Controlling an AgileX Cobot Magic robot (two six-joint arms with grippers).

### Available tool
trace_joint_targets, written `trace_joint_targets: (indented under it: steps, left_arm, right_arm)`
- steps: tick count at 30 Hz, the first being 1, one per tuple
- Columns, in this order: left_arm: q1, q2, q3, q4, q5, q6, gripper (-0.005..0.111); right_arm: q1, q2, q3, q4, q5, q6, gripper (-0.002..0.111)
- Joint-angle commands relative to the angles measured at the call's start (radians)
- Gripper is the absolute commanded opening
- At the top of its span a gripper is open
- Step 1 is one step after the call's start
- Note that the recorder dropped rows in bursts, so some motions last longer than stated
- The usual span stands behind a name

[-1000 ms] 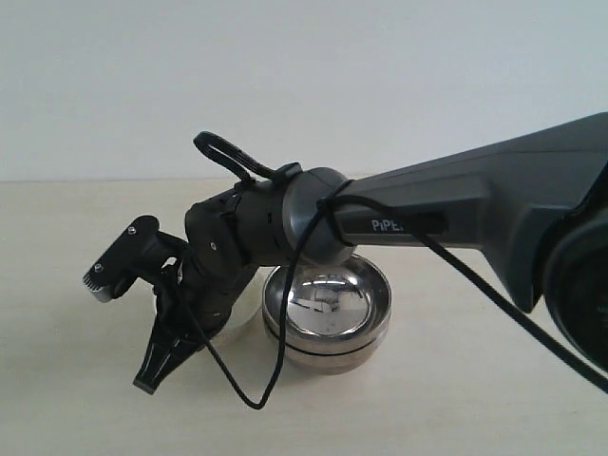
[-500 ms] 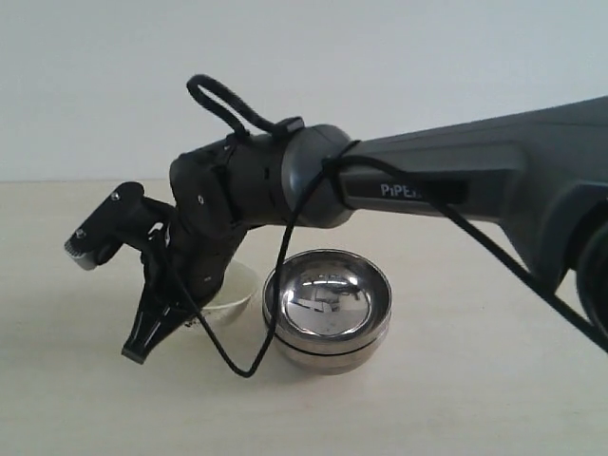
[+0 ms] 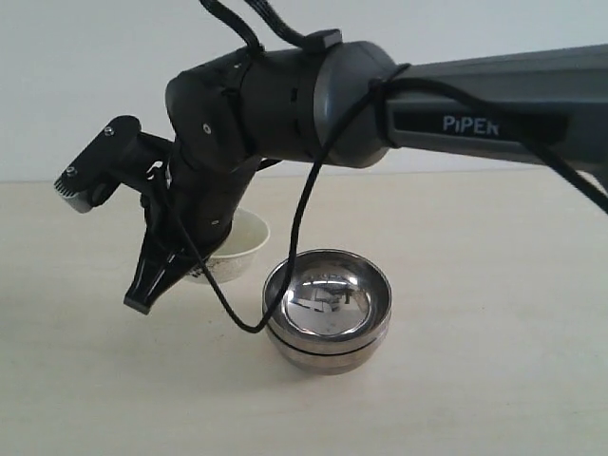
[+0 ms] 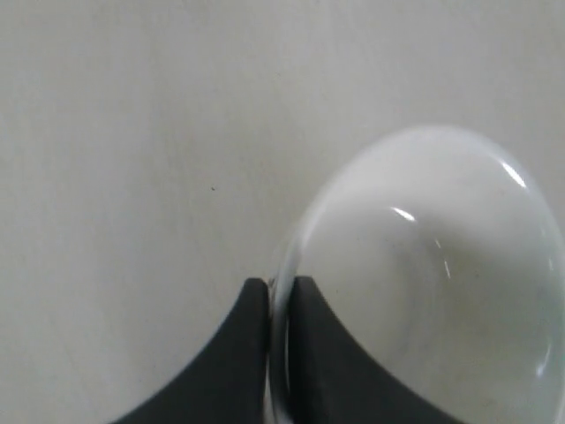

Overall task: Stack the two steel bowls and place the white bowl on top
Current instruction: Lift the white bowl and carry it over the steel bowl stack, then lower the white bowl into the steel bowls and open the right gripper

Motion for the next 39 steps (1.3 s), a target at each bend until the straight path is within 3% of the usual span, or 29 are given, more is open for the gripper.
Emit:
trace_joint_targets:
  steps: [1,23,39]
  left_arm:
    - [0.002,-0.004,0.003,-0.007,-0.007,-0.01,0.004]
    - [0.002,-0.004,0.003,-0.007,-0.007,-0.01,0.004]
    - [0.002,-0.004,0.003,-0.007,-0.007,-0.01,0.004]
  right_arm:
    - [0.0,-0.052,-0.007,-0.123,0.041,0.09,0.0]
    - [0.0,-0.149,0.002,-0.21,0.185,0.26,0.0]
    - [-0.025,-0.279,0.291,-0.226,0.087,0.287,0.0]
